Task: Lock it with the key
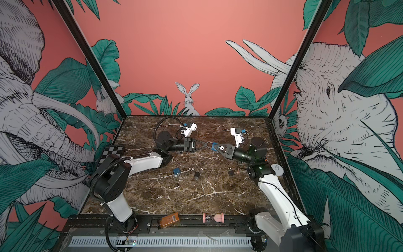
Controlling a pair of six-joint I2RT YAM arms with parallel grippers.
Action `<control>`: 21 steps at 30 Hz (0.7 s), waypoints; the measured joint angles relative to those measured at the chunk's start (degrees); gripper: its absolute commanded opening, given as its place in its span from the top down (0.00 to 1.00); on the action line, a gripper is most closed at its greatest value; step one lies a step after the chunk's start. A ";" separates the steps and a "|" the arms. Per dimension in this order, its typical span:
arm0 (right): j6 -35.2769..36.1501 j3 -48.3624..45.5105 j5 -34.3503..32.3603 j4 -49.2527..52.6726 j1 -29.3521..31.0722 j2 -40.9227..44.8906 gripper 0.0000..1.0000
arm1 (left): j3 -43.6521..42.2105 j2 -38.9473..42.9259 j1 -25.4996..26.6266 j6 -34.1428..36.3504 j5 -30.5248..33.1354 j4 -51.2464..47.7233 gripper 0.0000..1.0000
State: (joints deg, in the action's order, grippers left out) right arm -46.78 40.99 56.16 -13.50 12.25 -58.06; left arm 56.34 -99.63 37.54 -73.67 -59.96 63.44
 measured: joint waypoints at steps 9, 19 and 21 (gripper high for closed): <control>0.52 0.90 0.00 -0.63 0.26 -3.28 1.00 | 0.92 1.86 0.96 8.98 2.71 -10.71 1.00; 3.78 1.60 -0.83 3.91 0.90 -2.38 1.00 | -0.46 4.85 0.83 14.62 4.26 -16.33 0.70; 3.67 1.03 -0.83 3.85 1.05 -2.05 1.00 | -0.50 4.85 0.72 14.69 3.37 -15.10 0.69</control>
State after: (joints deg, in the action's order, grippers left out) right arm -43.11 42.02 55.33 -9.65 13.30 -60.12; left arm 55.83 -94.78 38.26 -58.98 -56.60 48.34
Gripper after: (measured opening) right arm 0.124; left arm 0.305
